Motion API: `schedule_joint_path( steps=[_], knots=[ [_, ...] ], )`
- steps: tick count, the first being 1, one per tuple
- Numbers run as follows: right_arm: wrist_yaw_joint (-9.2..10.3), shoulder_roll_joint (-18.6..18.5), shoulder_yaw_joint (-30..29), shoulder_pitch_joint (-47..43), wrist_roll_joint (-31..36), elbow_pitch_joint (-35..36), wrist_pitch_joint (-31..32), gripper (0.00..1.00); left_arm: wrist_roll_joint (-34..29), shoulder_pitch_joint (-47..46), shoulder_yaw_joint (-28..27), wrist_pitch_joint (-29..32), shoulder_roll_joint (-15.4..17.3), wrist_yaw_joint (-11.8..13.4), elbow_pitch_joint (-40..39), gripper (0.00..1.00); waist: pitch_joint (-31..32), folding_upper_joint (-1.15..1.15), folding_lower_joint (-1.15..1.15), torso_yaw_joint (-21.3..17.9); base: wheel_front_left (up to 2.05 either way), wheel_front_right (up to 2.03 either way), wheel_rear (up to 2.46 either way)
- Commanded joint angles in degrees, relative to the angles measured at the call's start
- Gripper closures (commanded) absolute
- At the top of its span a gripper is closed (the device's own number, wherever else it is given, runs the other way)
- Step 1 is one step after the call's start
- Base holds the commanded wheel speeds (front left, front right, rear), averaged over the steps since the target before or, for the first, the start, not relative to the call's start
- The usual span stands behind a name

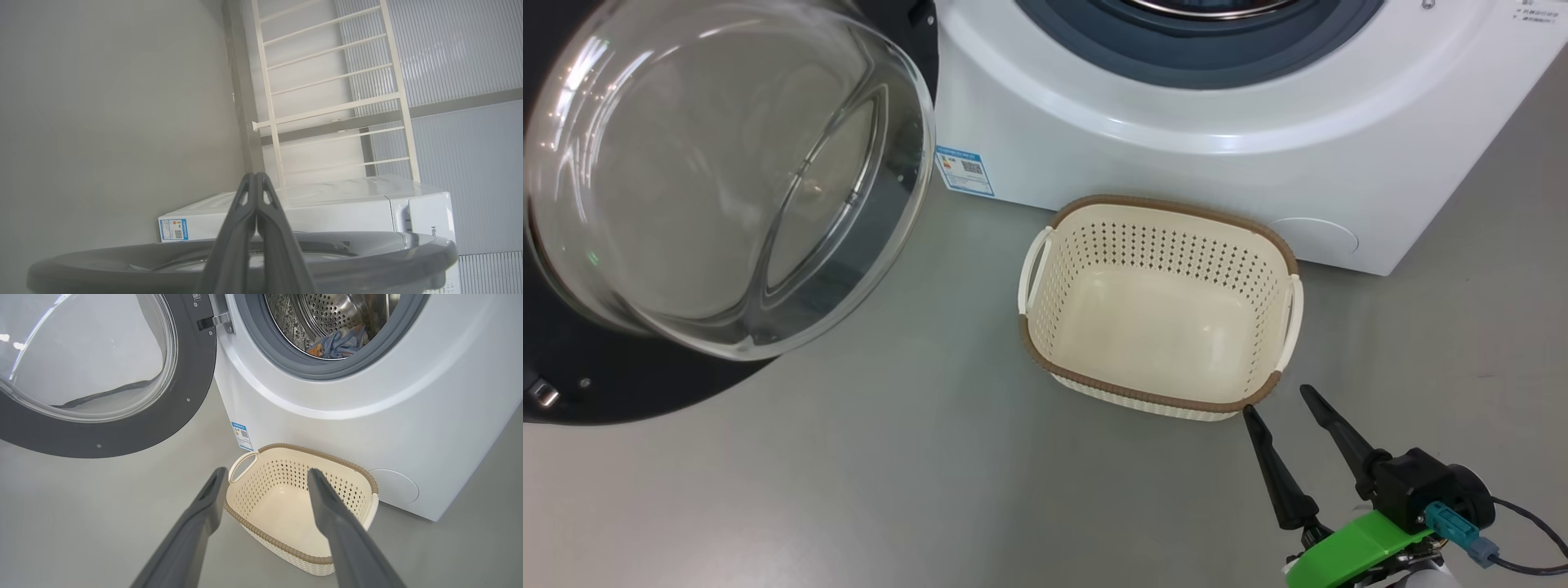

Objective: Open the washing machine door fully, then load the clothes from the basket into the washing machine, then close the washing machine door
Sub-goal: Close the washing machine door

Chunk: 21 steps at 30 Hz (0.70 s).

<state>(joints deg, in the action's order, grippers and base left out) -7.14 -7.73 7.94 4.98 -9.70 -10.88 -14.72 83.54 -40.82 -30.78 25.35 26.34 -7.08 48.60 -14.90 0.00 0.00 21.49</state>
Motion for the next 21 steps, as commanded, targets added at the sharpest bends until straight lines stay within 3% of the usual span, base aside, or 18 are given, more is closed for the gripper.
schedule_joint_path(
  steps=[1, 21],
  knots=[
    [-0.35, -0.2, 1.6, 1.0, 0.1, 1.1, -0.3, 0.00, 0.6, 1.5, -0.7, 1.2, 3.6, -0.4, -1.8, 1.00, 0.2, 0.00, 0.00, 0.0, 0.00, 0.00, 0.00],
    [-0.35, -0.9, 1.4, -0.7, -0.6, 1.4, -0.3, 0.00, 9.2, 3.1, -3.0, 13.5, 0.4, -0.4, -0.8, 1.00, 2.7, 0.00, 0.00, -1.7, 0.00, 0.00, 0.00]
  ],
)
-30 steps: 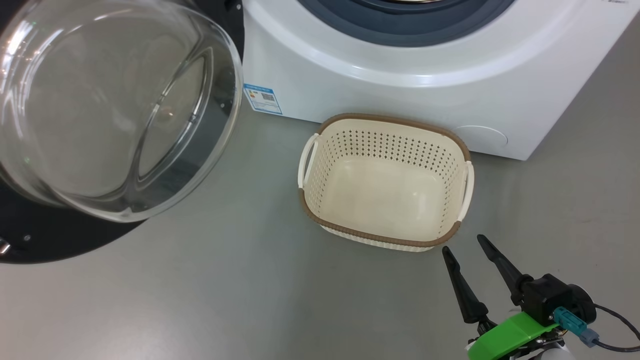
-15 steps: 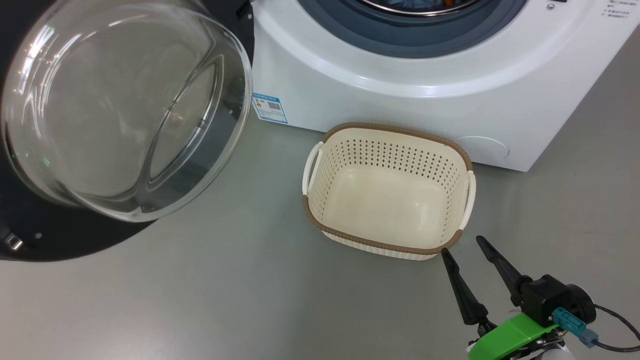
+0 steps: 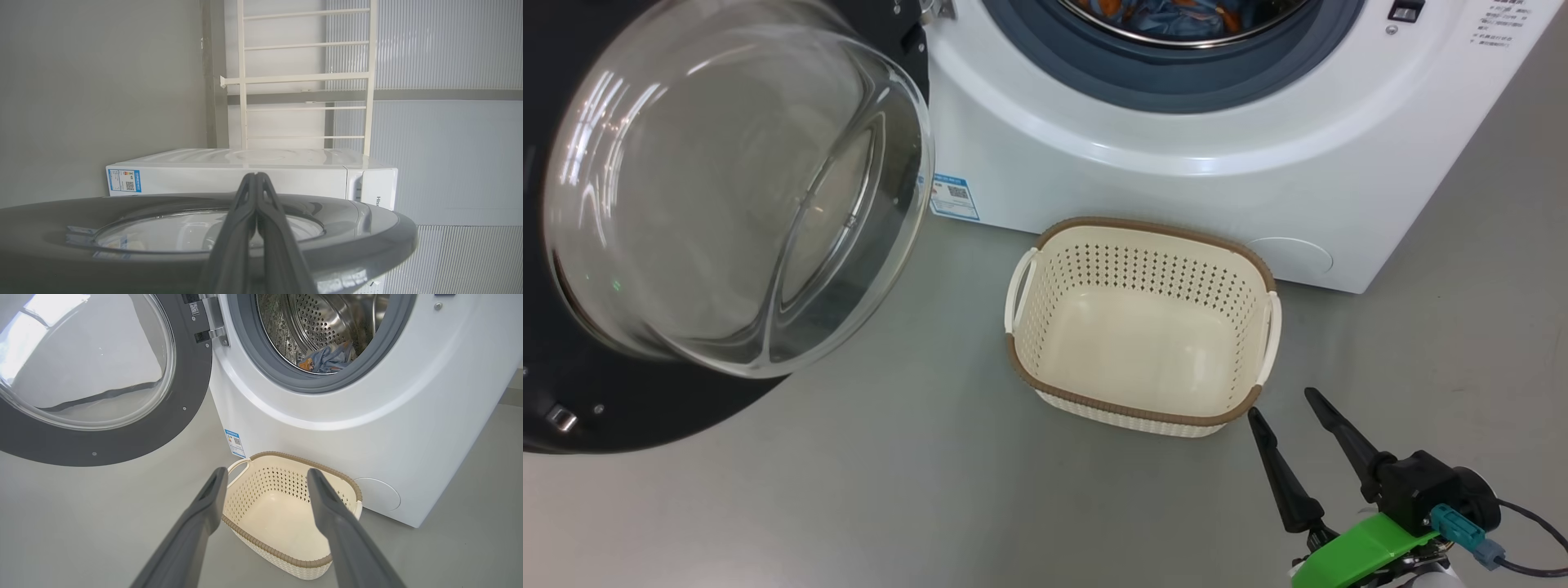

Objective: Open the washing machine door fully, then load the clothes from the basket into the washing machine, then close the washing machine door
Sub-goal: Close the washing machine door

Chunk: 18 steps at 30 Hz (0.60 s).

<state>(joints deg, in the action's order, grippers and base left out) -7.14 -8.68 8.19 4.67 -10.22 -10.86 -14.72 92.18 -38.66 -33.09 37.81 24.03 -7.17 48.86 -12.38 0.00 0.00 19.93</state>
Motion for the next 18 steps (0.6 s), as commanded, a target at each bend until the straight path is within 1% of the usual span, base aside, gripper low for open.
schedule_joint_path(
  steps=[1, 8, 12, 18],
  knots=[
    [-0.35, 0.1, 1.2, -0.5, 0.0, 1.4, -0.3, 0.00, 0.8, 1.1, -0.8, 1.5, 2.5, -0.3, -1.0, 1.00, 0.3, 0.00, 0.00, -0.2, 0.00, 0.00, 0.00],
    [-0.35, 0.6, 0.8, -1.0, -0.1, 1.3, -0.3, 0.00, 1.4, 3.2, -0.8, 4.4, 1.1, -0.3, -2.6, 1.00, 1.0, 0.00, 0.00, -0.1, 0.00, 0.00, 0.00],
    [-0.35, 0.8, 0.8, -1.3, -0.2, 1.3, -0.3, 0.00, 2.5, 4.6, -0.9, 7.0, -1.1, -0.3, -5.8, 1.00, 1.6, 0.00, 0.00, 0.1, 0.00, 0.00, 0.00],
    [-0.35, 1.3, 0.9, -1.6, -0.5, 1.1, -0.3, 0.00, 2.7, 8.2, -1.4, 7.8, -3.9, -0.3, -10.3, 1.00, 2.9, 0.00, 0.00, -0.3, 0.00, 0.00, 0.00]
  ],
)
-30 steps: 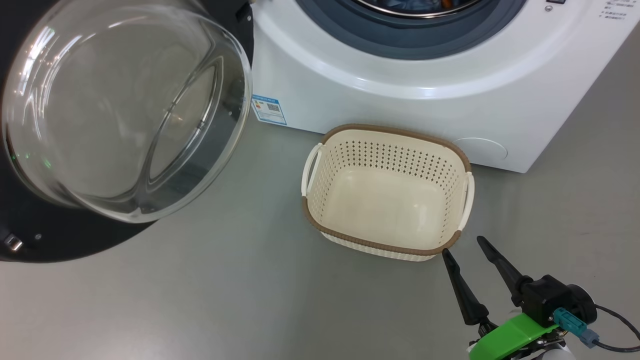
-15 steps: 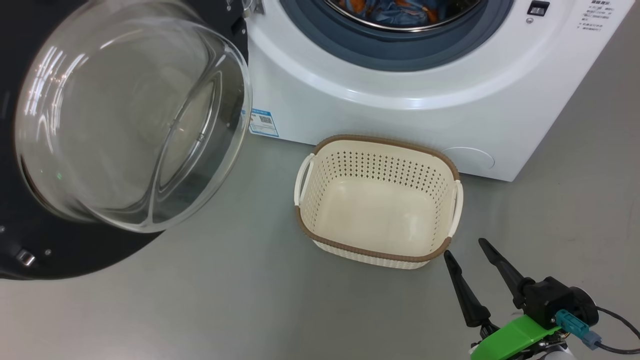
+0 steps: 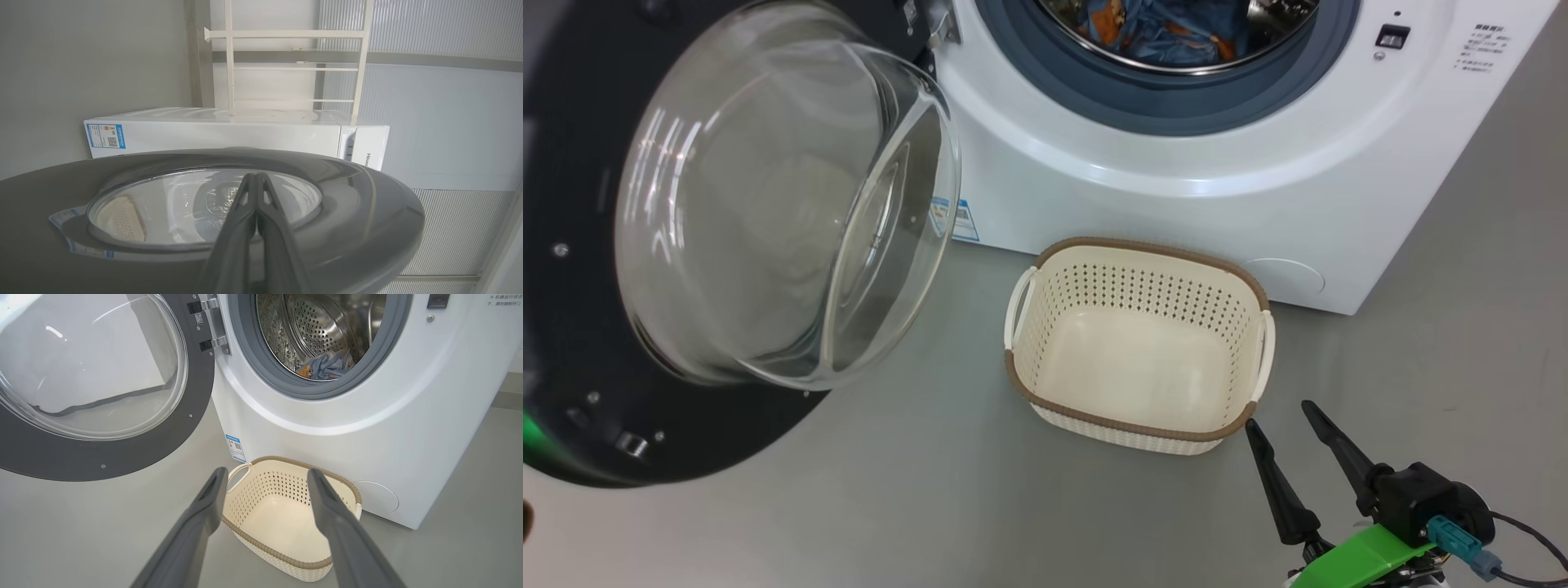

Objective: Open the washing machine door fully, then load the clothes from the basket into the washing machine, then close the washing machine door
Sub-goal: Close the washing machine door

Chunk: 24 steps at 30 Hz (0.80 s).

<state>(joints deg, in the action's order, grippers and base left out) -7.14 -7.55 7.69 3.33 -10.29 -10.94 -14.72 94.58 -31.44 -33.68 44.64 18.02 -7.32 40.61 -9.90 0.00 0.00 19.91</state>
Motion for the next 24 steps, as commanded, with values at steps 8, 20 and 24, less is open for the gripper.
schedule_joint_path(
  steps=[8, 20, 24],
  knots=[
    [-0.35, 1.1, 0.9, -1.2, -0.8, 1.5, -0.3, 0.00, 0.7, 6.4, 0.0, 3.0, -3.2, -0.1, -11.0, 1.00, 1.6, 0.00, 0.00, -1.4, 0.00, 0.00, 0.00],
    [-0.35, 2.5, 0.0, -2.8, -1.3, 1.9, -0.3, 0.00, 1.3, 17.3, 3.9, 3.8, -13.4, 6.4, -35.4, 1.00, 4.0, 0.00, 0.00, -4.9, 0.00, 0.00, 0.00],
    [-0.35, 2.6, -0.1, -3.0, -1.4, 2.0, -0.3, 0.00, 2.0, 20.6, 6.4, 2.9, -14.6, 8.5, -42.2, 1.00, 4.6, 0.00, 0.00, -6.3, 0.00, 0.00, 0.00]
  ],
)
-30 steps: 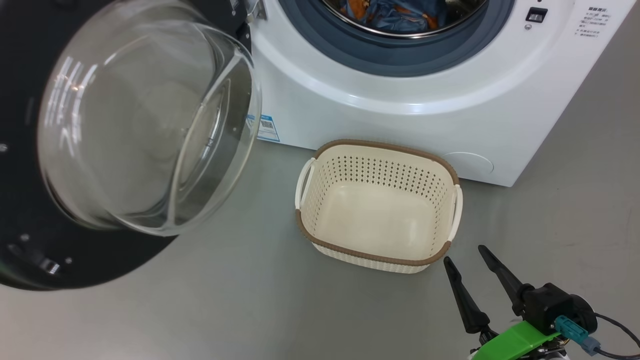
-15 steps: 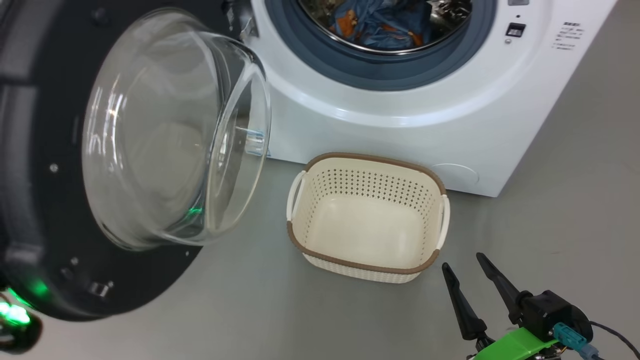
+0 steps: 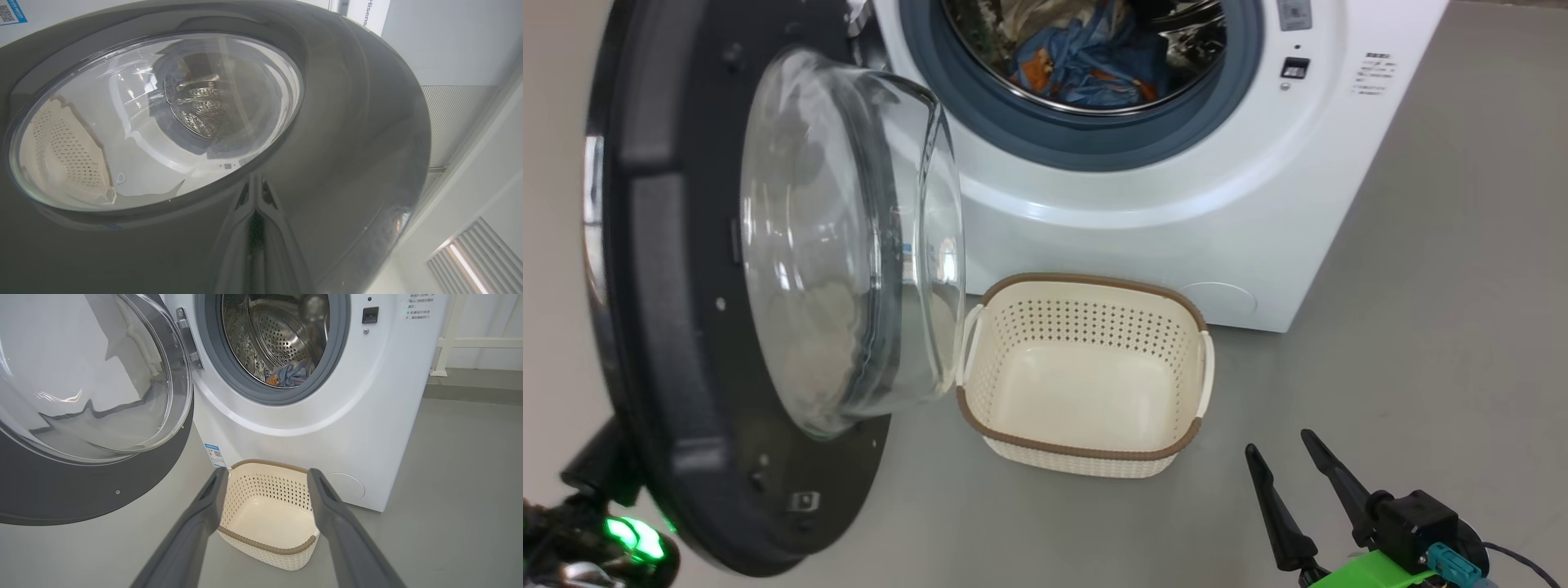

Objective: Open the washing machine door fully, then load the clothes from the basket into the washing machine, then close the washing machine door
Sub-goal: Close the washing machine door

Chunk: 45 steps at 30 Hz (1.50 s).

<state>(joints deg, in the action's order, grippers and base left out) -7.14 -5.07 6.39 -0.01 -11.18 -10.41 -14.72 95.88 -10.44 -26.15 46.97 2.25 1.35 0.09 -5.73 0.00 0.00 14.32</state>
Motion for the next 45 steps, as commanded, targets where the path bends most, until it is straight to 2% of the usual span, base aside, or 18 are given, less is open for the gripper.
schedule_joint_path(
  steps=[1, 7, 14, 18, 25, 36, 45],
  knots=[
    [-0.35, 0.1, 1.1, 0.4, -0.6, 1.6, -0.3, 0.00, 0.8, 0.4, -0.2, 0.3, 1.0, 0.2, -3.1, 1.00, 0.5, 0.00, 0.00, -1.0, 0.00, 0.00, 0.00],
    [-0.35, 0.1, 1.3, -0.1, -0.7, 1.6, -0.3, 0.00, 2.9, 4.3, 6.1, -2.7, 0.7, 1.1, -9.6, 1.00, 1.2, 0.00, 0.00, -2.9, 0.00, 0.00, 0.00],
    [-0.35, 0.1, 1.4, -0.3, -0.7, 1.8, -0.3, 0.00, 3.3, 5.0, 14.6, -8.8, 0.6, -0.6, -11.8, 1.00, 1.4, 0.00, 0.00, -4.9, 0.00, 0.00, 0.00],
    [-0.35, 0.2, 1.7, 0.1, -0.8, 1.8, -0.3, 0.00, 0.8, 3.7, 18.9, -11.9, 0.6, -2.8, -9.2, 1.00, 1.3, 0.00, 0.00, -6.9, 0.00, 0.00, 0.00],
    [-0.35, -0.1, 1.8, 0.3, -0.8, 1.8, -0.3, 0.00, -0.9, -1.1, 21.1, -15.3, 0.6, -5.1, -3.0, 1.00, 1.3, 0.00, 0.00, -9.6, 0.00, 0.00, 0.00],
    [-0.35, 0.3, 2.0, 0.7, -1.0, 1.9, -0.3, 0.00, -1.9, -8.5, 24.6, -18.9, 0.6, -6.8, 3.7, 1.00, 1.1, 0.00, 0.00, -13.4, 0.00, 0.00, 0.00],
    [-0.35, 0.3, 1.8, 1.0, -1.0, 1.7, -0.3, 0.00, -3.0, -15.2, 28.1, -22.8, 0.6, -8.1, 11.3, 1.00, 0.9, 0.00, 0.00, -15.0, 0.00, 0.00, 0.00]
  ],
)
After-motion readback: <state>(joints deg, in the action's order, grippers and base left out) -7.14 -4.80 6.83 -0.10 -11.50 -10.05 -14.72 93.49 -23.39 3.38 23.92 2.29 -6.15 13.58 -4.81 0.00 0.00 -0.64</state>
